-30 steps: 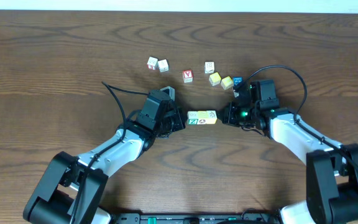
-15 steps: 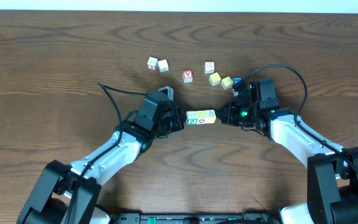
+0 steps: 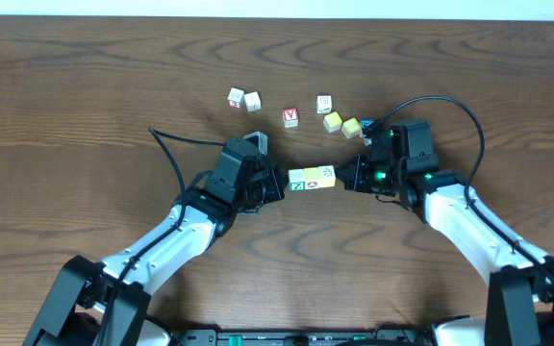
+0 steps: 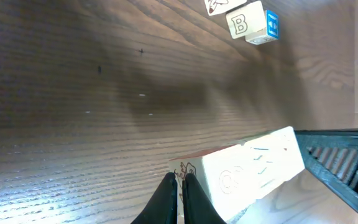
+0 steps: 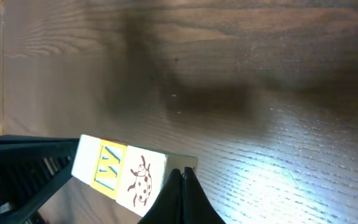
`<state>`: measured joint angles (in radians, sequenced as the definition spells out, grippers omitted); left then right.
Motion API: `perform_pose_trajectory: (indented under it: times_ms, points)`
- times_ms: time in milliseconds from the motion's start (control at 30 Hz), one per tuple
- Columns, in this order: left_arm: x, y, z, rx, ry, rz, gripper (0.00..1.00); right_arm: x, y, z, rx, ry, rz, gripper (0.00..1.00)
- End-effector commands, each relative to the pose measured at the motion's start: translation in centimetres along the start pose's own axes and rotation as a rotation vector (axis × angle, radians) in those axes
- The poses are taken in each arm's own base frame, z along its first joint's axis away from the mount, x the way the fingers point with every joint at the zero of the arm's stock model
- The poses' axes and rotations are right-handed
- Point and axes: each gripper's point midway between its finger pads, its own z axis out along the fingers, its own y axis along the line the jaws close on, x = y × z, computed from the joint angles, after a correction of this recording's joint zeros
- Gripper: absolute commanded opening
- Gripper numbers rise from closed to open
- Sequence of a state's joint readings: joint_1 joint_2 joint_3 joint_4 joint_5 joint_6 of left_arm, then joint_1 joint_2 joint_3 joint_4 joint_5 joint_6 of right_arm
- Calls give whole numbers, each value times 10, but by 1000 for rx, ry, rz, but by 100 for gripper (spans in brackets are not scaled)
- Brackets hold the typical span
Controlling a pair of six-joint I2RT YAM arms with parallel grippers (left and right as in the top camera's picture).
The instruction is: Lift 3 blocks
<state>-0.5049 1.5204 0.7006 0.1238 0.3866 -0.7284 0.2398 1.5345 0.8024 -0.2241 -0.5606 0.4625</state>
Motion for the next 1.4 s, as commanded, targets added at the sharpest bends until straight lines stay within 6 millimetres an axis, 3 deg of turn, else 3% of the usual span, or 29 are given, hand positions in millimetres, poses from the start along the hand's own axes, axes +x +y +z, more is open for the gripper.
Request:
perform_pose_trajectory:
  times_ms: [0,300,700,1367]
  points:
    - [6,-22,-6,84,33,32,7,12,28,-1,-92,44,-47,1]
    - [-1,-38,-24,121,-4,52,7,14,33,0,-99,50,-44,1]
    - [-1,-38,-25,124,-4,30,7,9,48,-17,-125,10,-68,1]
    - [-5,-49,-35,155,-21,17,8,13,60,-15,-145,14,-84,1]
